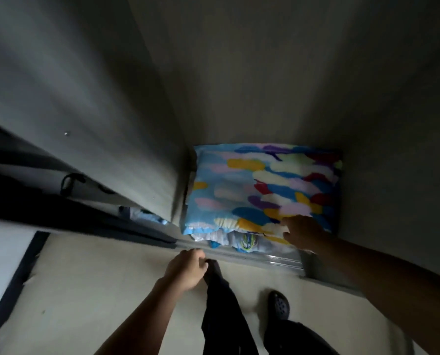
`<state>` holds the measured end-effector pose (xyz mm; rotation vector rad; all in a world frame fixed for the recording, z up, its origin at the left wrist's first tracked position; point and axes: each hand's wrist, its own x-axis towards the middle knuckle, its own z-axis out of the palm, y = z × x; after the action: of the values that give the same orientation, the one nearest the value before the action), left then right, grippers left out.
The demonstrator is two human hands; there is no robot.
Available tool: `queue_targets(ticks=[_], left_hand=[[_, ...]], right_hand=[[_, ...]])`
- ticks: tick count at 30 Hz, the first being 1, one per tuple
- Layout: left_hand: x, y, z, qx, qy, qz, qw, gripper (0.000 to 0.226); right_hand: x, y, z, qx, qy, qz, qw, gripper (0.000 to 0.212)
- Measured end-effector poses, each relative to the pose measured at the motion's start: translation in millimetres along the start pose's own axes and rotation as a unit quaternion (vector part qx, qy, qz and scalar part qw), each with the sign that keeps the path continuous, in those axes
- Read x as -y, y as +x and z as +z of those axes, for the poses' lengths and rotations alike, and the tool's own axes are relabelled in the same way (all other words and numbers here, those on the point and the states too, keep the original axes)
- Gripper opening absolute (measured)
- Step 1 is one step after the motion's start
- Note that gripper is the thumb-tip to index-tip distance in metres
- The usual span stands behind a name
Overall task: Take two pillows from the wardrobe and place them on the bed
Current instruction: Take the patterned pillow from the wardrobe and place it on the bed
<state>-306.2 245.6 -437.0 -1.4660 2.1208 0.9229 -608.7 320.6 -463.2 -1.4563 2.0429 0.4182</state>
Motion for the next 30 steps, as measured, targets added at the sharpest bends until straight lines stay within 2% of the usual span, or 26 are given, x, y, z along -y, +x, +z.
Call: queue_targets(ticks=[5, 10, 14, 17, 19, 22, 24, 27, 30], left_hand=[[-3.2, 121.3, -37.1, 0.042, 0.065, 0.054, 0.996, 0.03], [-20.2, 252.2, -51.8, 0.025, 0.112, 0.092, 0.989, 0.033], [-41.5, 347.7, -30.0, -0.01, 0.139, 0.148, 0.979, 0.044], [-58.9, 409.5, -0.4, -0.056, 0.166, 0.205, 0.963, 0.06], [-63.2, 440.5, 28.4, -0.036, 0.175, 0.213, 0.961, 0.074], [-52.4, 458.7, 75.2, -0.006, 0.194, 0.208, 0.959, 0.09], [-40.8, 461.6, 95.3, -0.036, 0.184, 0.215, 0.959, 0.092], [-36.5, 468.9, 98.2, -0.066, 0.165, 0.231, 0.957, 0.092], [-41.4, 471.9, 88.1, -0.034, 0.176, 0.224, 0.958, 0.093]], right_hand=[[-16.2, 72.0, 1.8, -0.014, 0.034, 0.087, 0.996, 0.042], [-37.6, 160.3, -2.1, -0.049, 0.075, 0.146, 0.985, 0.042], [-68.7, 252.5, -13.2, -0.11, 0.057, 0.139, 0.983, 0.044], [-95.3, 324.8, -19.6, -0.15, 0.062, 0.132, 0.978, 0.063], [-107.1, 366.8, -13.9, -0.154, 0.068, 0.127, 0.978, 0.083], [-123.7, 416.0, 3.7, -0.096, 0.043, 0.142, 0.984, 0.108], [-131.1, 437.4, 19.0, -0.049, 0.012, 0.15, 0.987, 0.115], [-135.0, 452.9, 29.4, -0.03, 0.002, 0.147, 0.989, 0.106], [-130.0, 451.2, 15.5, -0.058, 0.024, 0.135, 0.989, 0.074]])
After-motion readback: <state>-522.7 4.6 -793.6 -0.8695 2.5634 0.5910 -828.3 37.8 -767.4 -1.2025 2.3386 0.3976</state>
